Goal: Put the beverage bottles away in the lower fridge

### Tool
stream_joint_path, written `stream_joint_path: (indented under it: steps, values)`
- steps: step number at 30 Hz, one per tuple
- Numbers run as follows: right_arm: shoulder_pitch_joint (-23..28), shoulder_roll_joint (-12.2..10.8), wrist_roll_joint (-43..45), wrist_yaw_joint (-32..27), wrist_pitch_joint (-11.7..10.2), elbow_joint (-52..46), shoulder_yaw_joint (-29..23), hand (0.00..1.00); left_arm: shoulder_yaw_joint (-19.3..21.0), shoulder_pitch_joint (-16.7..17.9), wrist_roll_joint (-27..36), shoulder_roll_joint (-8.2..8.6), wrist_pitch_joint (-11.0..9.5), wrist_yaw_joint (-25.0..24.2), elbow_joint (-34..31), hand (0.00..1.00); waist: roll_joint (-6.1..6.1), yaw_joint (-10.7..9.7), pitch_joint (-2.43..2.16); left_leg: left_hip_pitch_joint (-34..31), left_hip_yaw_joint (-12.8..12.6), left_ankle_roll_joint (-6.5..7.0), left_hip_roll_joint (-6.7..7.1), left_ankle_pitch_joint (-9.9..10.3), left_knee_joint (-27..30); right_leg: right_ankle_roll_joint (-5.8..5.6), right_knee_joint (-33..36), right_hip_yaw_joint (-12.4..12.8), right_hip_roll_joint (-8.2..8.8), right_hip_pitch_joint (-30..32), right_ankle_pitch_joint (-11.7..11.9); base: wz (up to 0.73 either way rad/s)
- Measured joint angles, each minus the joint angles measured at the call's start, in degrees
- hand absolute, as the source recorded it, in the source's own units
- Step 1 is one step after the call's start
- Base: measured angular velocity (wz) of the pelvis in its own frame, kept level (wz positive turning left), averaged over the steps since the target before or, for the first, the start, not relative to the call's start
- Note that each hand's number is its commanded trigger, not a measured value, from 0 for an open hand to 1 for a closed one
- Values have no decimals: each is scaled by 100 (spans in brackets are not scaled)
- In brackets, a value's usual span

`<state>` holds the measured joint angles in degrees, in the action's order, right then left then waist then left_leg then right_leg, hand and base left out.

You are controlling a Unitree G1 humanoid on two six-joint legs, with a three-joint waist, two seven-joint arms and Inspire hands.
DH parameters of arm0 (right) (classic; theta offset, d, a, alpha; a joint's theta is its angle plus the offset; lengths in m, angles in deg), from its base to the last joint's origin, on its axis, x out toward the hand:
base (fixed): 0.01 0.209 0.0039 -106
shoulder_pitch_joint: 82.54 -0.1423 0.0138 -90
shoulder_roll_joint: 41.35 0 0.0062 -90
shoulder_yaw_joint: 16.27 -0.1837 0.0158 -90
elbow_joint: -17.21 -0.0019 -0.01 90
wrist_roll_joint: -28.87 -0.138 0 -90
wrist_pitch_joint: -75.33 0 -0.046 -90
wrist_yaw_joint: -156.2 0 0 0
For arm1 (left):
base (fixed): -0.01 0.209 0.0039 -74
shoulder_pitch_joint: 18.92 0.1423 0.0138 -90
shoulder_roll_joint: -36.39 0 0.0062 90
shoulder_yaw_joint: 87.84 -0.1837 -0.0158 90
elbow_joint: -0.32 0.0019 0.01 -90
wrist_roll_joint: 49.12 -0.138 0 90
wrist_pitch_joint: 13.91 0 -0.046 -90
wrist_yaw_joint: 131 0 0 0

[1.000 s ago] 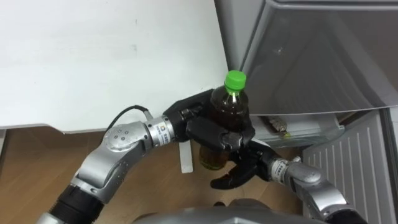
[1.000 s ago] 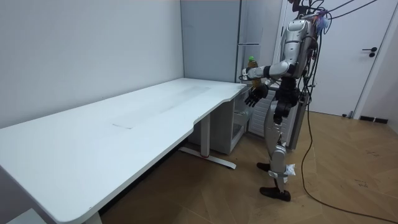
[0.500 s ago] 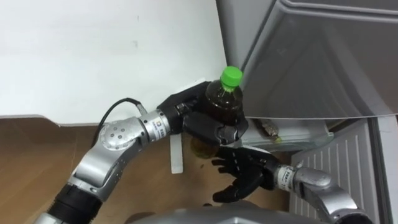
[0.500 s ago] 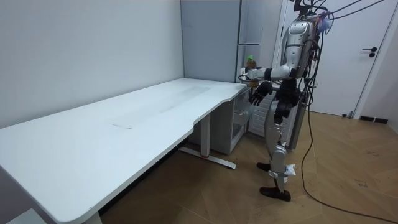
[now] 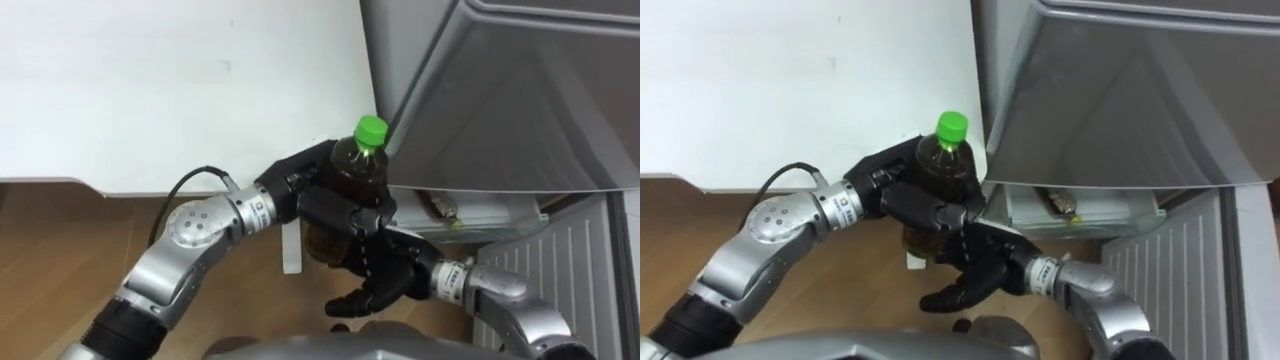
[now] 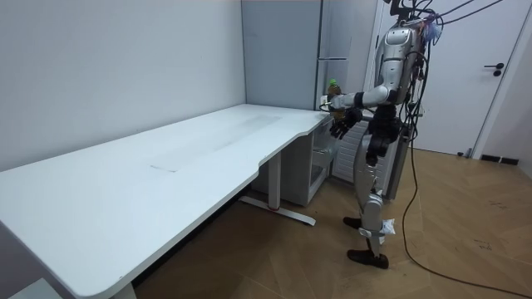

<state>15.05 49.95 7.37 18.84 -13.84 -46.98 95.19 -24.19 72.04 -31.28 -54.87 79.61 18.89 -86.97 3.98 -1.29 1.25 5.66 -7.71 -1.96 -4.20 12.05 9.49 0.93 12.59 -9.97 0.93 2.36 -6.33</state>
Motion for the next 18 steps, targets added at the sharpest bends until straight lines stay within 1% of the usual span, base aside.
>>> stream_joint_path:
  steps: [3,7,9,13,18]
  values:
    - [3,-79,-366,-24,-5,5,-9,0,-13,2,0,12,0,0,57,100,-21,-36,0,-10,-1,0,-5,0,12,2,-5,-30,3,-8,-1,0]
    - [17,-285,-605,-80,-5,2,7,0,-127,19,-1,17,0,4,77,100,-43,-67,-5,-10,-11,0,-4,0,12,1,-9,-30,5,-8,-1,0]
    - [17,-315,-745,-78,-5,1,67,0,-156,48,-2,17,0,11,93,100,-65,-95,-18,-17,-13,0,-4,0,12,1,-8,-37,6,-6,-1,0]
    - [52,-323,-860,-119,-2,11,153,0,-159,113,5,23,0,80,114,100,-152,-176,-70,-7,-13,0,-6,0,13,1,-2,-40,7,-12,-1,0]
    - [66,-318,-1263,-365,5,24,273,0,-185,112,8,114,-12,248,193,100,-134,-169,-69,2,-24,0,-4,-1,14,2,11,9,4,-9,-2,0]
